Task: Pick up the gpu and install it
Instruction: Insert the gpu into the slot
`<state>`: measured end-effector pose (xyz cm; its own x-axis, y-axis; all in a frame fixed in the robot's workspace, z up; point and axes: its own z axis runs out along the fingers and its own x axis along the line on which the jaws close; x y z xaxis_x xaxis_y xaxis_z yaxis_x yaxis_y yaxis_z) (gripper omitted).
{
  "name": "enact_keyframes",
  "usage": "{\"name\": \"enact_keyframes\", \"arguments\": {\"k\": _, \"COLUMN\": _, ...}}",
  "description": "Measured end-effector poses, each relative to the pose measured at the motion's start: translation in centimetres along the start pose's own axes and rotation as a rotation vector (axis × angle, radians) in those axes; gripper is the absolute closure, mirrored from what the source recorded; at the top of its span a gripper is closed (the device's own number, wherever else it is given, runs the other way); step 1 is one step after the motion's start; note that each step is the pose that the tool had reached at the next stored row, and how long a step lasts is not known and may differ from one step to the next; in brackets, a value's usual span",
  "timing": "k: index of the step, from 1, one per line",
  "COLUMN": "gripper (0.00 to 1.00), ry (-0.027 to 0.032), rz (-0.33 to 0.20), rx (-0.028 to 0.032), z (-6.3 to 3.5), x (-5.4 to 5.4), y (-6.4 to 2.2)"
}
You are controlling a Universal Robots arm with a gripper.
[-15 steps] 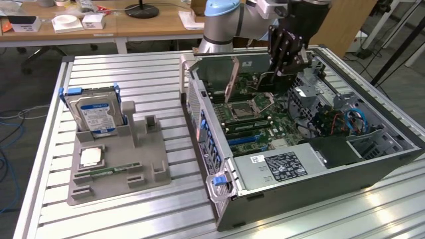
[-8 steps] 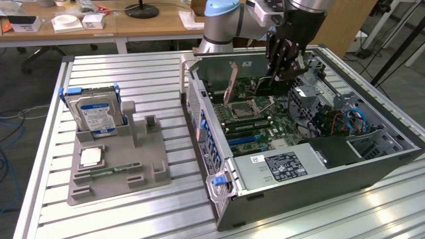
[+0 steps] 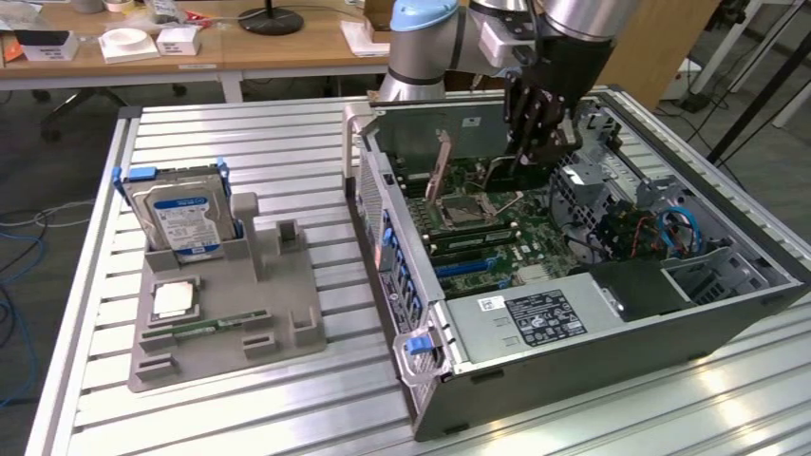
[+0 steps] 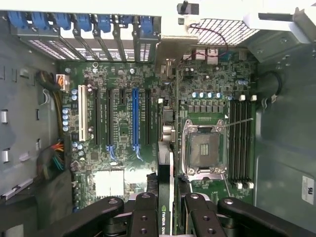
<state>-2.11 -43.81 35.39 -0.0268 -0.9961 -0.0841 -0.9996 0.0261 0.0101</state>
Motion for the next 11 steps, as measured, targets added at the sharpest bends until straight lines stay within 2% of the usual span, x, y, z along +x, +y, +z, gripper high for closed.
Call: {"name": "enact_keyframes", "arguments": {"k": 11, "gripper": 0.74, "ry": 0.0020, "rz": 0.000, "rx": 0.0001, "z": 1.64, "x": 0.4, "y": -0.02}}
